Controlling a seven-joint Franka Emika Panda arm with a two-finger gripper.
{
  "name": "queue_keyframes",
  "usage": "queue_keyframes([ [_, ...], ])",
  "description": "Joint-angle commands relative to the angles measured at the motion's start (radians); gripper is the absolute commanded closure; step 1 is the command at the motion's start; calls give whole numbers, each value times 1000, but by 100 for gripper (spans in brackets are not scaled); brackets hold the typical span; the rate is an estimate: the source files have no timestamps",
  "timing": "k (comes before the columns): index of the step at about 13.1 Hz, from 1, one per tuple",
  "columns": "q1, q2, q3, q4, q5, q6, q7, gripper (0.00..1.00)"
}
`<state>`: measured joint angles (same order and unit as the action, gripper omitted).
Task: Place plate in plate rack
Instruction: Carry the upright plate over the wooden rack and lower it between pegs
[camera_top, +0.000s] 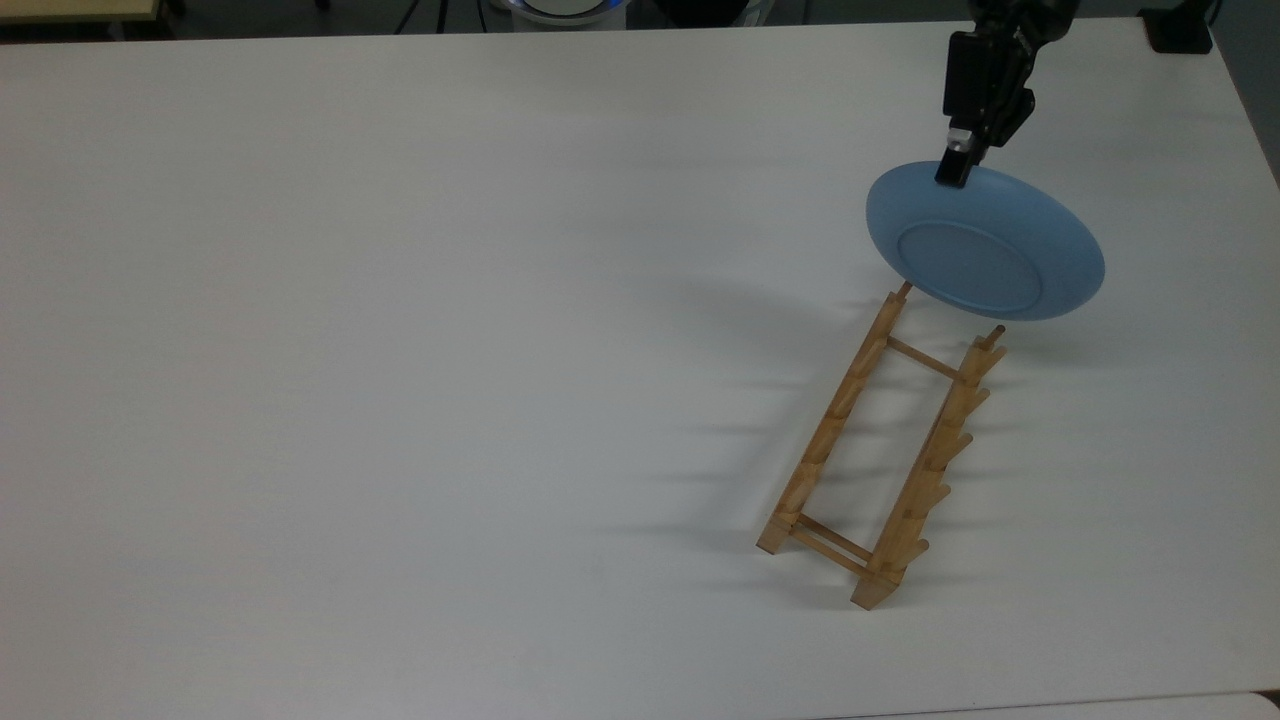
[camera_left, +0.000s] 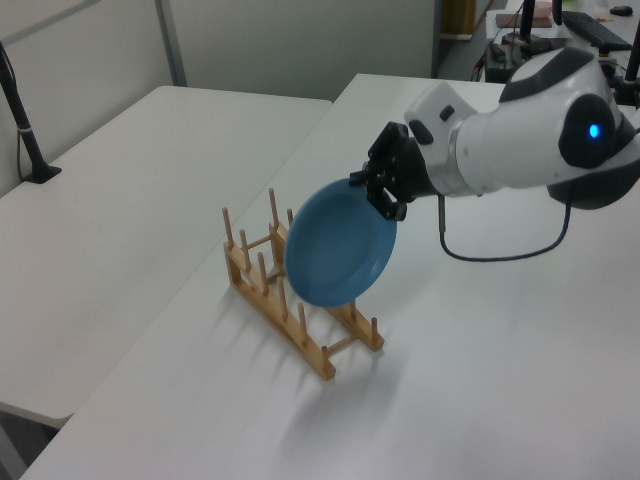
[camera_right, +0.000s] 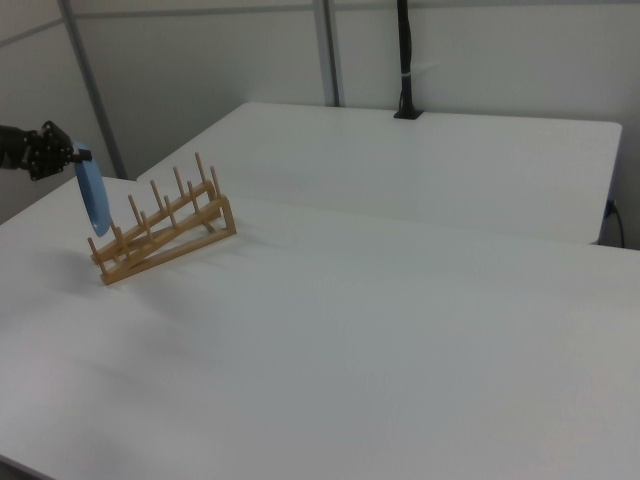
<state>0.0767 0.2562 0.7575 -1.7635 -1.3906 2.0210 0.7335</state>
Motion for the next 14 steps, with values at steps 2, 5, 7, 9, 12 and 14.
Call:
queue_keyframes([
  [2,55,75,-10,7,-138,-23,117,100],
  [5,54,92,-12,7,-199,-45,158,100],
  [7,54,95,-12,7,-199,-45,159,100],
  [9,57,106,-12,6,-199,-45,161,100],
  [12,61,115,-12,-8,-199,-47,162,100],
  [14,61,115,-12,-23,-199,-47,162,100],
])
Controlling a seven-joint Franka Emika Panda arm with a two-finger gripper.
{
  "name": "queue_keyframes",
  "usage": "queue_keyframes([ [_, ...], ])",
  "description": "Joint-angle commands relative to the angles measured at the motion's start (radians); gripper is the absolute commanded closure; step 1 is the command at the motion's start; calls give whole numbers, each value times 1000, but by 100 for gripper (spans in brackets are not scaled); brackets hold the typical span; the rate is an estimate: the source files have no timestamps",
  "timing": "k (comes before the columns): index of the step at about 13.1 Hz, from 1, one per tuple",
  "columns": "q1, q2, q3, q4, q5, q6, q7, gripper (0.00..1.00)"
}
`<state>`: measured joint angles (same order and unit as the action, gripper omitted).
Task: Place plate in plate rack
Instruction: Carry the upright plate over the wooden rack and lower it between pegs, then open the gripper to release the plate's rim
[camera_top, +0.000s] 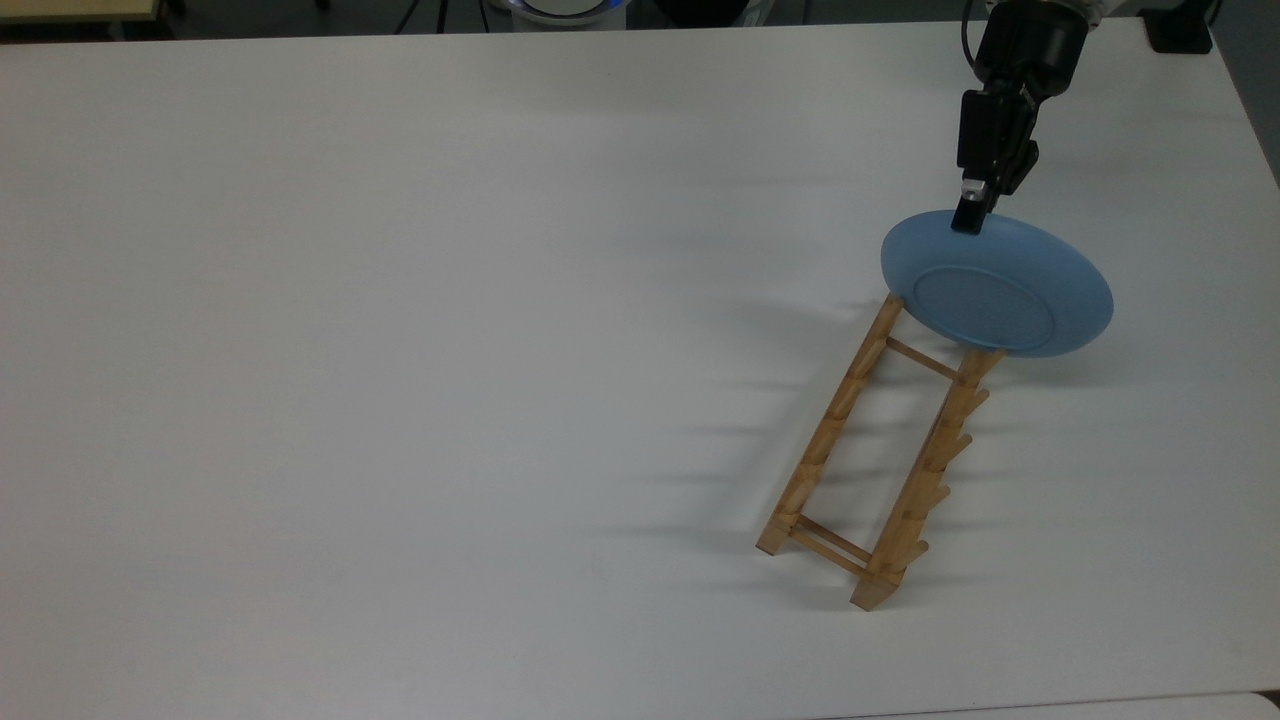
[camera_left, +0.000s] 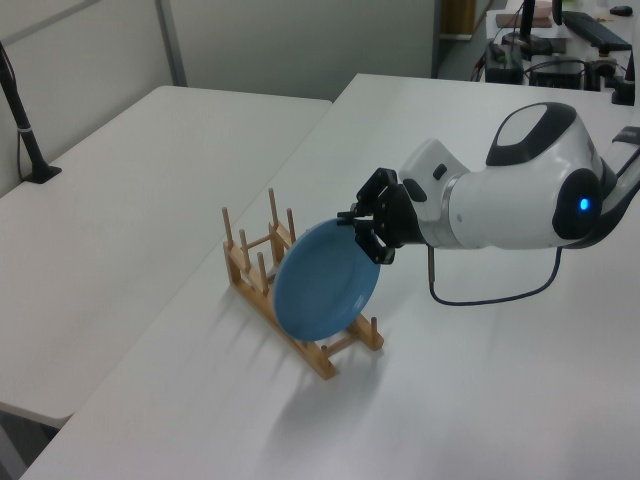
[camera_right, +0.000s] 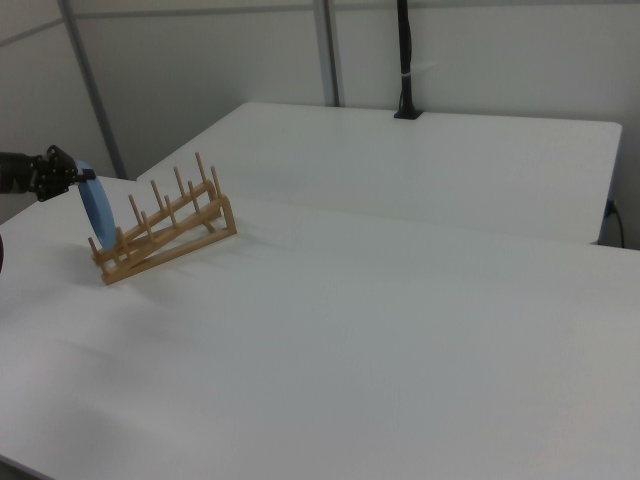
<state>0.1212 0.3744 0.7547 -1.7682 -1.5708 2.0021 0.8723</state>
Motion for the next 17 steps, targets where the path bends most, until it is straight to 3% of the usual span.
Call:
queue_keyframes([
  [1,17,-3,-9,-20,-18,-28,24,100],
  [2,18,-3,-9,-22,-18,-29,24,97],
  [3,18,-3,-8,-22,-17,-29,25,79],
  [4,18,-3,-9,-22,-12,-29,30,54],
  [5,17,-5,-9,-20,-11,-29,54,48],
  [6,17,-5,-9,-17,-11,-29,89,33],
  [7,18,-5,-9,-17,-11,-29,108,0],
  [11,12,-26,-8,9,0,-29,157,0],
  [12,9,-47,-6,35,44,-28,189,0],
  [17,-52,-182,-8,127,527,-31,186,0],
])
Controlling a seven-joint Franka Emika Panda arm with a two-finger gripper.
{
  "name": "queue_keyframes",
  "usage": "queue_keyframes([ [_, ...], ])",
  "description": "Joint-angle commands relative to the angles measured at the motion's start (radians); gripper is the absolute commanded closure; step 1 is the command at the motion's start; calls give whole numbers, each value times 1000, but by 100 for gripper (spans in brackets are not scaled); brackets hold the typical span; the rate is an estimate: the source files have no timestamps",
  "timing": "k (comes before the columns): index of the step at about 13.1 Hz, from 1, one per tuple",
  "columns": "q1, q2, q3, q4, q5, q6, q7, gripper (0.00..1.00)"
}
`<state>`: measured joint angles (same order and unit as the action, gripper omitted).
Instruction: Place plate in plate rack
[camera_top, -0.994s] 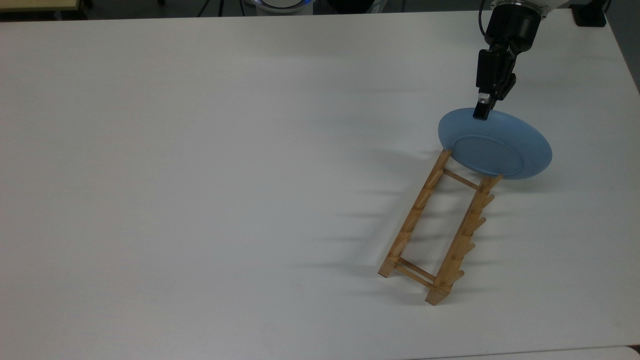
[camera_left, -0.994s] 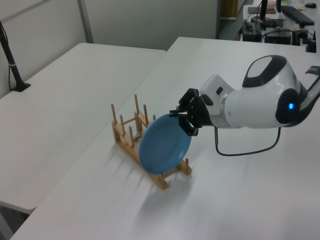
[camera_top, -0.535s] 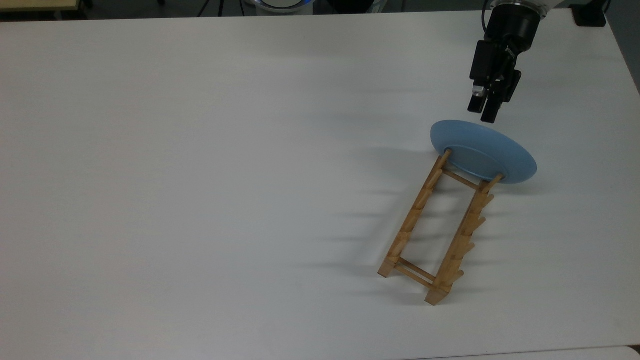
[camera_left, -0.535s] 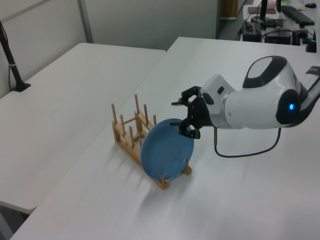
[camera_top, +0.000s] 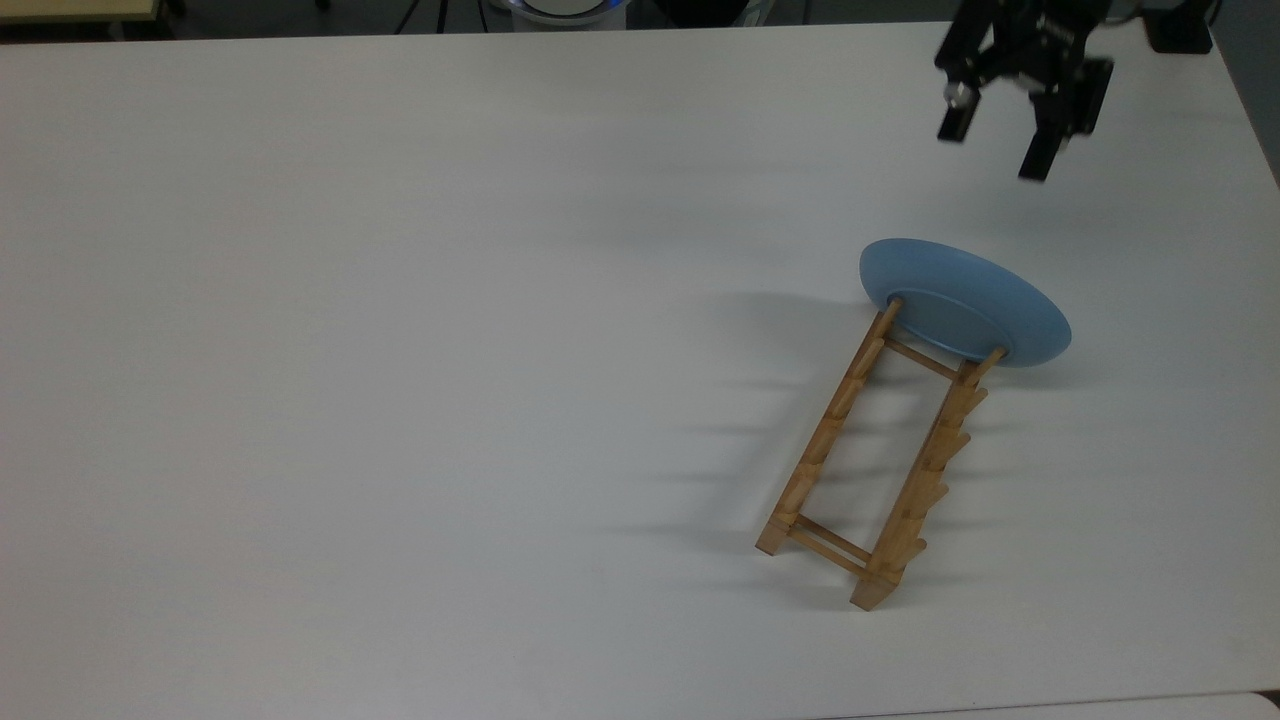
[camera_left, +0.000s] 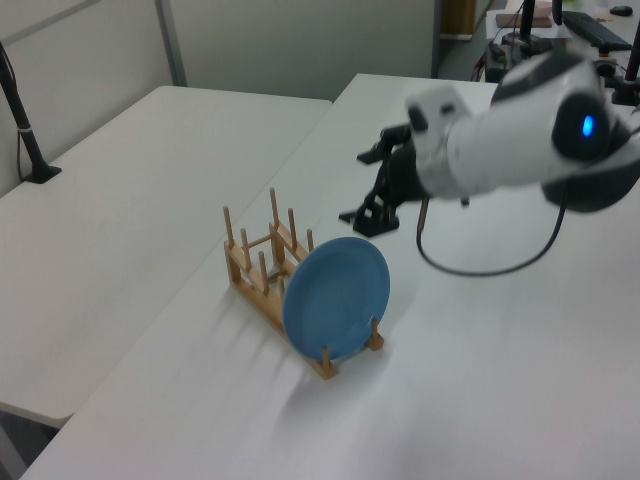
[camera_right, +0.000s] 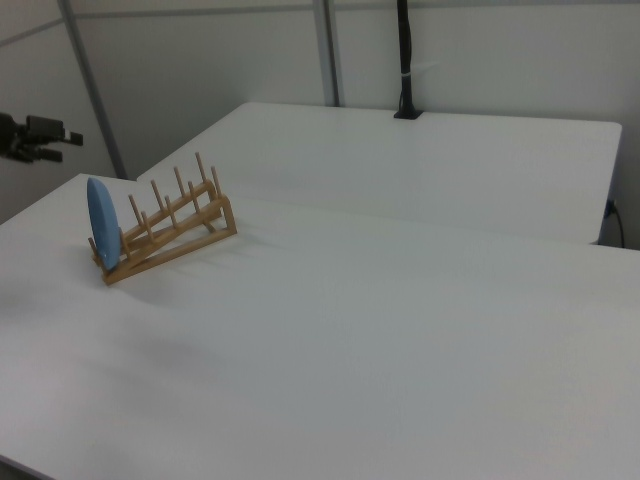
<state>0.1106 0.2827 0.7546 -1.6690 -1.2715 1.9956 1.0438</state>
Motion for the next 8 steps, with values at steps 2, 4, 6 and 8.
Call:
queue_keyframes([
  [2,-80,-138,-14,64,438,-50,12,0],
  [4,-120,-180,-27,94,596,-107,9,0],
  [6,-121,-235,-110,103,758,-164,-1,0],
  [8,-114,-282,-235,104,953,-210,-7,0],
])
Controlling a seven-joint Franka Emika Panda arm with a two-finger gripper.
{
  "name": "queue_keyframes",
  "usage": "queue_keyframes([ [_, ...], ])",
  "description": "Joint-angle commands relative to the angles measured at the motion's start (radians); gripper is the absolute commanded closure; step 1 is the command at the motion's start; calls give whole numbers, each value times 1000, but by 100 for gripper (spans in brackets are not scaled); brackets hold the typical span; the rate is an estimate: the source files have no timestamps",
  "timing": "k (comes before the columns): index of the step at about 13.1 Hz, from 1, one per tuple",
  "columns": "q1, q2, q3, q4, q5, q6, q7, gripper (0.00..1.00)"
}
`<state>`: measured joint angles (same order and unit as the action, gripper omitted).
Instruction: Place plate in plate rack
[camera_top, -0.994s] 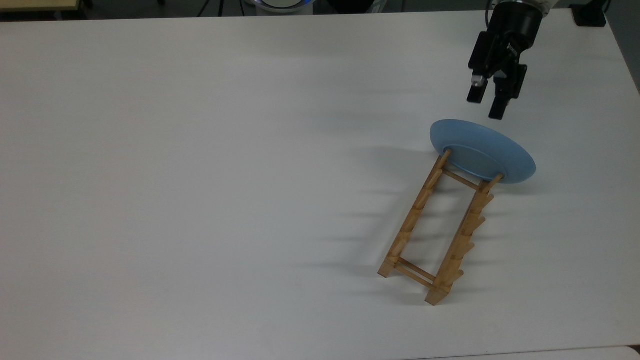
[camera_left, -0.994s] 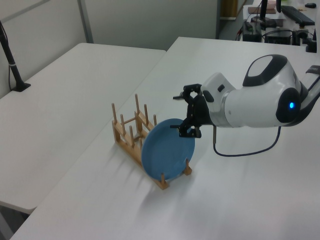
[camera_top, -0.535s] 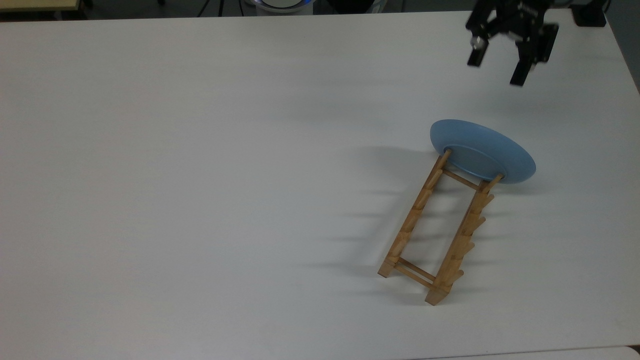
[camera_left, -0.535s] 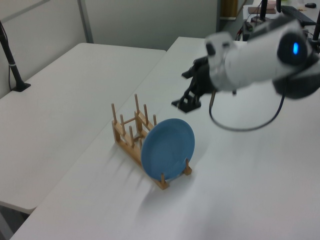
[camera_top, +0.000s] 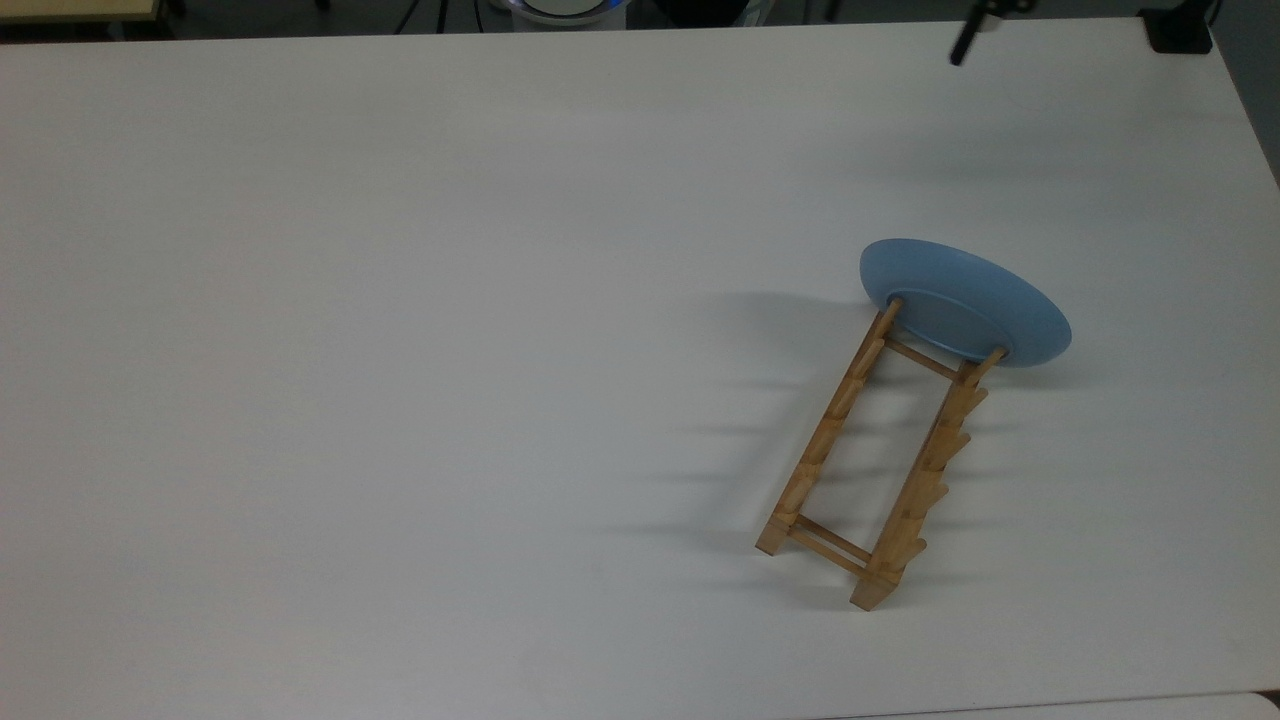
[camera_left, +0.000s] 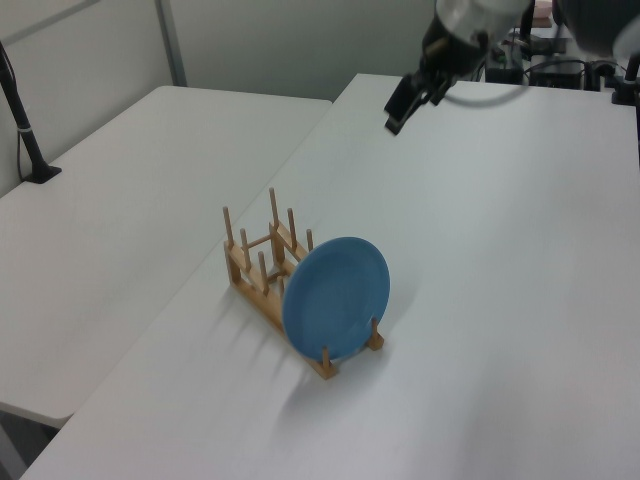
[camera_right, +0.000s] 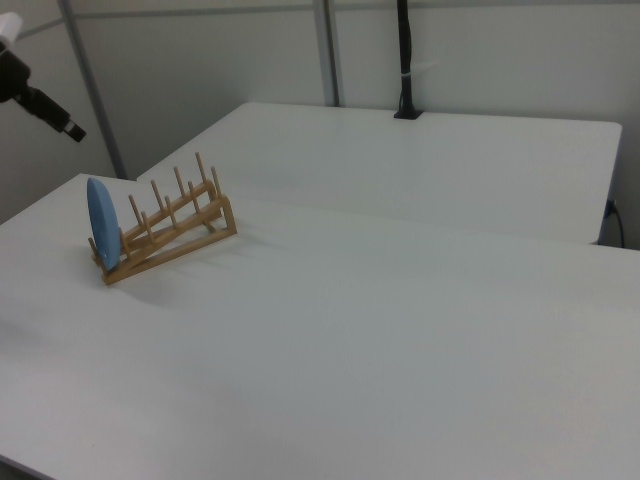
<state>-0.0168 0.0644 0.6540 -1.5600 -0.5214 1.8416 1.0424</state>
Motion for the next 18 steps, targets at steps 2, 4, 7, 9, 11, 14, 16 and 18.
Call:
queue_keyframes([
  [2,24,-136,-340,-12,465,-138,-168,0],
  [4,32,-149,-442,-17,578,-217,-327,0],
  [7,37,-155,-546,-29,609,-245,-448,0],
  [9,35,-153,-600,-31,612,-234,-555,0],
  [11,32,-152,-642,-31,624,-217,-709,0],
  [14,6,-146,-671,-32,613,-194,-966,0],
  [16,5,-140,-677,-49,609,-193,-1016,0],
  [18,5,-138,-677,-51,607,-193,-1019,0],
])
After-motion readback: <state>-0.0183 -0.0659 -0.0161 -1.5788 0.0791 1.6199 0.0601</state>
